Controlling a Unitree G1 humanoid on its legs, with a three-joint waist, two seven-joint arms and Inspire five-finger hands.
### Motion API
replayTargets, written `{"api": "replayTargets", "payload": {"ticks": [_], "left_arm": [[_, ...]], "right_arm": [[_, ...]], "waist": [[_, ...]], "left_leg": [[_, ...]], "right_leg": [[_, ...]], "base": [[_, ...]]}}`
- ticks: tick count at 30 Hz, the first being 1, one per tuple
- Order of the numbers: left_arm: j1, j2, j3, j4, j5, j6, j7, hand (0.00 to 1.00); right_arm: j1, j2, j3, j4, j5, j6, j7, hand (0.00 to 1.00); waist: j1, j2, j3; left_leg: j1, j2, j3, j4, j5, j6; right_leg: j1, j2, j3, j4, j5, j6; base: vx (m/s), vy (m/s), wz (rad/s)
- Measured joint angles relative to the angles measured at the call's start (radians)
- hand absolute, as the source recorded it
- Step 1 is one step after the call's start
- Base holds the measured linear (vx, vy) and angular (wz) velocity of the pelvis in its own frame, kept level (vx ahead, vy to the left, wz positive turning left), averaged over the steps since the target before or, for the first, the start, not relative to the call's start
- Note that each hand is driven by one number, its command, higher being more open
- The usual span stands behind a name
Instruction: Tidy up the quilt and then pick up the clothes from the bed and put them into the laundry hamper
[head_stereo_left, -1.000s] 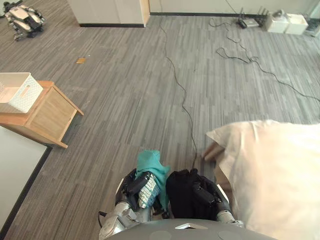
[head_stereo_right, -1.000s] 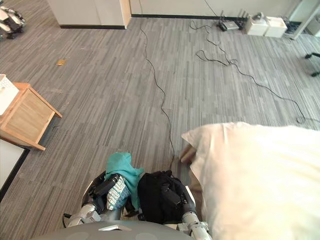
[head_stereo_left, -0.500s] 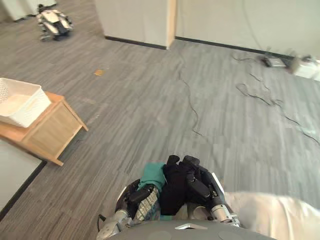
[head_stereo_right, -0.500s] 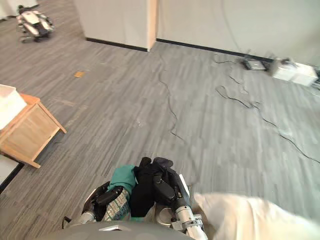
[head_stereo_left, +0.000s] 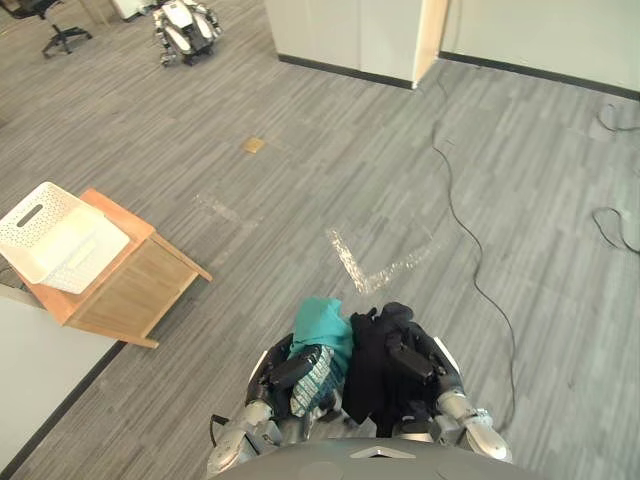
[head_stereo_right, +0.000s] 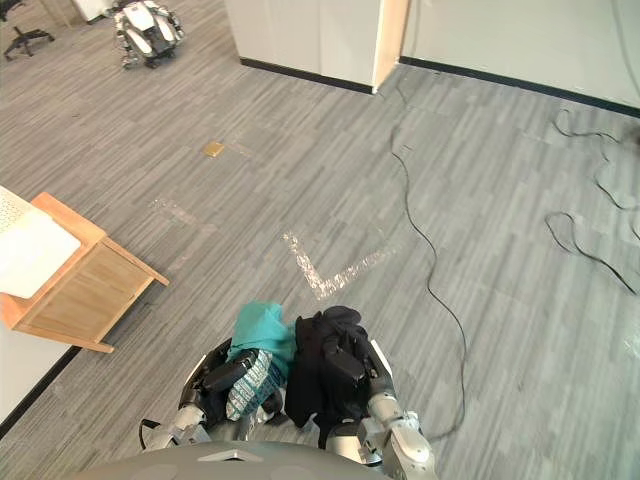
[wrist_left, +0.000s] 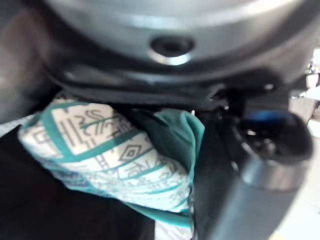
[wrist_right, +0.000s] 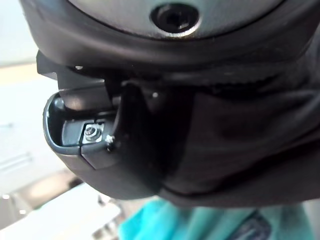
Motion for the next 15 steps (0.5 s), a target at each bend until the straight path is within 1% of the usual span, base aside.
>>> {"api": "replayTargets", "payload": {"ticks": [1,2,3,4,5,6,7,8,9,10,11,12,13,14,15], "left_arm": [[0.001,0.0,-0.004,0.001,-0.008,0.012,0.001,0.0],[-0.006,0.002,-0.002,0.013,-0.012,0.022,0.001,0.0],[-0.014,0.024,0.003,0.01,0.0,0.055,0.001,0.0],[-0.015,0.019,0.006,0.019,-0.003,0.063,0.004,0.0],[-0.014,-0.004,0.018,0.033,-0.01,0.073,0.019,0.0],[-0.022,-0.003,0.033,0.038,-0.011,0.08,0.038,0.0],[-0.023,-0.002,0.038,0.037,-0.008,0.083,0.046,0.0],[-0.022,0.002,0.04,0.039,-0.003,0.096,0.065,0.0],[-0.02,0.004,0.036,0.039,0.004,0.099,0.079,0.0],[-0.013,0.01,0.022,0.035,0.029,0.098,0.108,0.0],[-0.013,0.012,0.008,0.035,0.036,0.098,0.122,0.0],[-0.015,0.023,-0.016,0.032,0.041,0.098,0.141,0.0],[-0.023,0.041,-0.049,0.024,0.055,0.097,0.166,0.0],[-0.033,0.06,-0.074,0.014,0.078,0.095,0.188,0.0],[-0.04,0.068,-0.088,0.013,0.079,0.095,0.195,0.0]], "right_arm": [[0.012,-0.002,0.001,0.007,0.0,0.002,-0.003,0.0],[0.003,-0.006,0.01,0.063,-0.001,0.007,-0.009,0.0],[-0.016,-0.01,0.009,0.124,-0.005,0.024,-0.029,0.0],[-0.026,-0.02,0.004,0.149,-0.013,0.025,-0.036,0.0],[-0.039,-0.024,-0.005,0.179,-0.036,0.025,-0.049,0.0],[-0.041,-0.02,0.004,0.184,-0.04,0.026,-0.049,0.0],[-0.043,-0.02,0.012,0.183,-0.04,0.025,-0.048,0.0],[-0.049,-0.012,0.026,0.176,-0.04,0.023,-0.043,0.0],[-0.048,-0.009,0.034,0.168,-0.039,0.022,-0.043,0.0],[-0.039,-0.008,0.043,0.135,-0.038,0.018,-0.043,0.0],[-0.032,-0.008,0.047,0.117,-0.036,0.015,-0.043,0.0],[-0.02,-0.008,0.054,0.092,-0.035,0.007,-0.044,0.0],[-0.005,-0.005,0.061,0.068,-0.021,-0.006,-0.049,0.0],[0.003,0.005,0.062,0.044,0.004,-0.024,-0.064,0.0],[0.01,0.011,0.059,0.037,0.022,-0.031,-0.074,0.0]], "waist": [[0.001,0.005,-0.011],[0.011,-0.012,-0.037],[0.017,-0.043,-0.082],[0.027,-0.041,-0.096],[0.039,-0.038,-0.1],[0.046,-0.044,-0.102],[0.052,-0.051,-0.102],[0.057,-0.067,-0.102],[0.056,-0.07,-0.102],[0.056,-0.071,-0.103],[0.054,-0.07,-0.103],[0.049,-0.072,-0.104],[0.028,-0.077,-0.102],[0.013,-0.089,-0.099],[0.008,-0.091,-0.097]], "left_leg": [[-0.001,-0.002,0.047,-0.039,0.02,0.029],[-0.015,-0.034,0.036,-0.059,0.097,0.233],[-0.02,-0.079,0.014,-0.063,0.055,0.239],[-0.02,-0.09,0.003,-0.069,0.039,0.241],[0.001,-0.098,-0.031,-0.068,0.011,0.241],[0.04,-0.103,-0.067,-0.055,-0.006,0.23],[0.065,-0.103,-0.088,-0.053,-0.016,0.226],[0.141,-0.103,-0.142,-0.078,-0.024,0.215],[0.172,-0.103,-0.168,-0.098,-0.021,0.21],[0.24,-0.106,-0.222,-0.15,-0.011,0.193],[0.27,-0.107,-0.252,-0.177,-0.004,0.182],[0.307,-0.109,-0.3,-0.215,0.004,0.169],[0.333,-0.113,-0.383,-0.248,0.014,0.153],[0.345,-0.116,-0.471,-0.26,0.018,0.146],[0.35,-0.115,-0.518,-0.261,0.016,0.142]], "right_leg": [[0.023,0.02,-0.02,-0.009,-0.013,0.02],[0.051,0.027,-0.035,0.003,-0.05,0.054],[0.034,-0.01,-0.055,0.052,-0.055,0.07],[0.004,-0.029,-0.048,0.115,-0.046,0.083],[-0.032,-0.057,-0.022,0.267,-0.018,0.108],[-0.073,-0.087,0.006,0.453,-0.001,0.133],[-0.102,-0.1,0.015,0.562,0.011,0.15],[-0.182,-0.121,0.059,0.809,0.042,0.161],[-0.218,-0.132,0.066,0.891,0.041,0.158],[-0.289,-0.173,0.048,0.999,0.019,0.117],[-0.322,-0.189,0.036,1.026,0.003,0.09],[-0.381,-0.2,0.042,1.029,-0.02,0.05],[-0.467,-0.2,0.075,0.99,-0.043,0.012],[-0.547,-0.193,0.124,0.903,-0.056,0.0],[-0.584,-0.19,0.149,0.84,-0.056,0.0]], "base": [[0.61,-0.127,0.74],[0.67,-0.128,0.83],[0.68,-0.12,0.76],[0.84,-0.056,0.72],[0.67,0.013,0.65],[0.79,0.038,0.68],[0.65,-0.008,0.79],[0.62,-0.038,0.63],[0.55,-0.093,0.83],[0.38,-0.1,0.72],[0.44,-0.143,0.92],[0.4,-0.171,1.34],[0.45,-0.238,1.97],[0.35,-0.226,2.1],[0.4,-0.312,2.39]]}}
